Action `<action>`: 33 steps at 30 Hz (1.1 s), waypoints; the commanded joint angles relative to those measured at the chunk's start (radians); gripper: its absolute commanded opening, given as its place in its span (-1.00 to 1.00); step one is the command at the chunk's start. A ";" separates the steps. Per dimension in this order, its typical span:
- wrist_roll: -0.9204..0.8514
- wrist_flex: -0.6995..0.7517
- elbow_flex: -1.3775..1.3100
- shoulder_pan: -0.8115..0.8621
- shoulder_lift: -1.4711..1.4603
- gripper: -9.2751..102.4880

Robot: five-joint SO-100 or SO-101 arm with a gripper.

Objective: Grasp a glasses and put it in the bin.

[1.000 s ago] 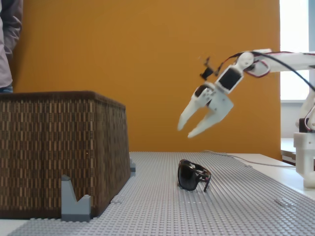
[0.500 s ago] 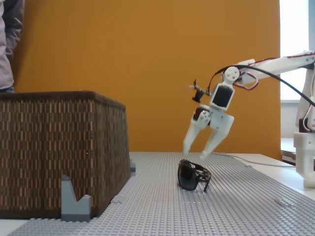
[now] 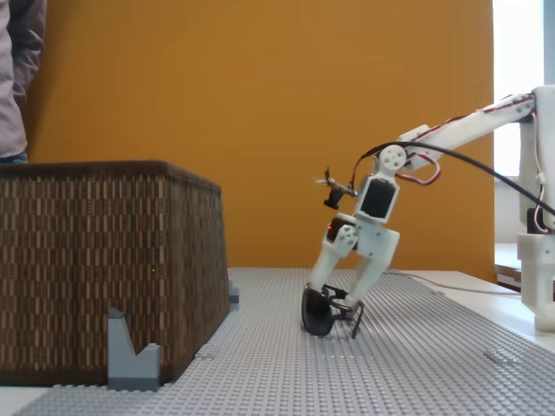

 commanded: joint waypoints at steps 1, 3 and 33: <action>0.021 0.005 -0.071 -0.028 -0.020 -0.47; 0.023 0.037 -0.109 -0.026 -0.020 -0.47; -0.040 -0.218 -0.152 -0.038 -0.121 -0.41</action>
